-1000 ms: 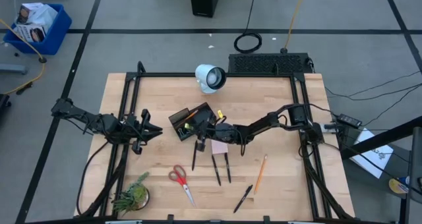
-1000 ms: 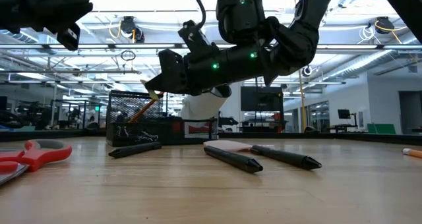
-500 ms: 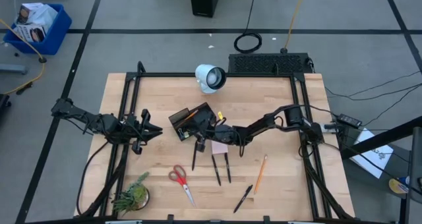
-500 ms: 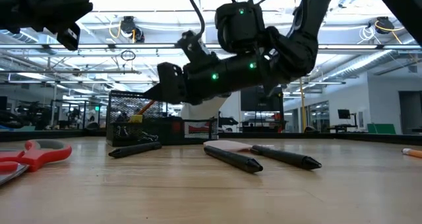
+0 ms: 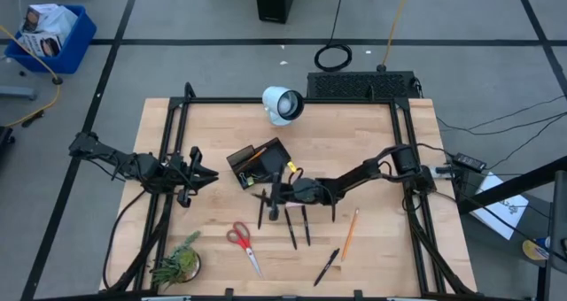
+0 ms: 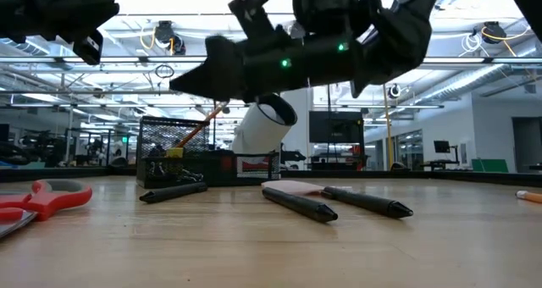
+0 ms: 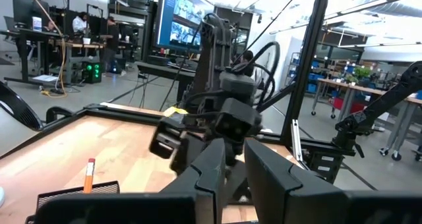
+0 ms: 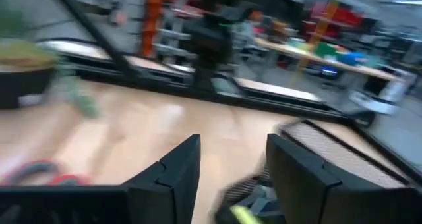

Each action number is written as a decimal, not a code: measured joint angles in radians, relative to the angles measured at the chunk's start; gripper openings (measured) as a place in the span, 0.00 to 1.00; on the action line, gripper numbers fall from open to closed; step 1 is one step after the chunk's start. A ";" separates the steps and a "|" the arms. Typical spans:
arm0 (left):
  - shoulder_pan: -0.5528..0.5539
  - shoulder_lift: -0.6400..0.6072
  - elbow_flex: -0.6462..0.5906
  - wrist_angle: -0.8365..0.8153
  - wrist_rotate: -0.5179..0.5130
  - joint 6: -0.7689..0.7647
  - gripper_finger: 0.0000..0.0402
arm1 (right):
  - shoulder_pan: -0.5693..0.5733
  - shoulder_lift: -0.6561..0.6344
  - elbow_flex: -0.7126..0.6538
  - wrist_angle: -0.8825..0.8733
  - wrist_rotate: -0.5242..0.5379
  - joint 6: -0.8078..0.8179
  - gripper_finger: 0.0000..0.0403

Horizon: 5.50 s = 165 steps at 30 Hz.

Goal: Pick and place office supplies into organizer
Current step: Put the green eraser into the black desk organizer, then put the orange pencil into the black desk organizer

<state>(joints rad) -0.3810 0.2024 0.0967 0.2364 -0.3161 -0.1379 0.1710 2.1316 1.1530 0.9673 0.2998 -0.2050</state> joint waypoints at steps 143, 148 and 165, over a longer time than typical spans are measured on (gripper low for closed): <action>0.000 0.000 0.000 0.000 0.000 0.000 0.16 | 0.343 -0.424 -0.013 -1.685 0.563 1.665 0.00; 0.000 0.000 0.000 0.000 0.000 0.000 0.16 | 0.333 -0.424 -0.034 -1.661 0.523 1.968 0.00; 0.000 0.000 0.000 0.000 0.000 0.000 0.16 | 0.346 -0.465 -0.035 -1.990 0.054 2.611 0.00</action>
<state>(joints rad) -0.3809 0.2028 0.0963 0.2359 -0.3161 -0.1375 0.5173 1.6666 1.1181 -1.0227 0.3539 2.4062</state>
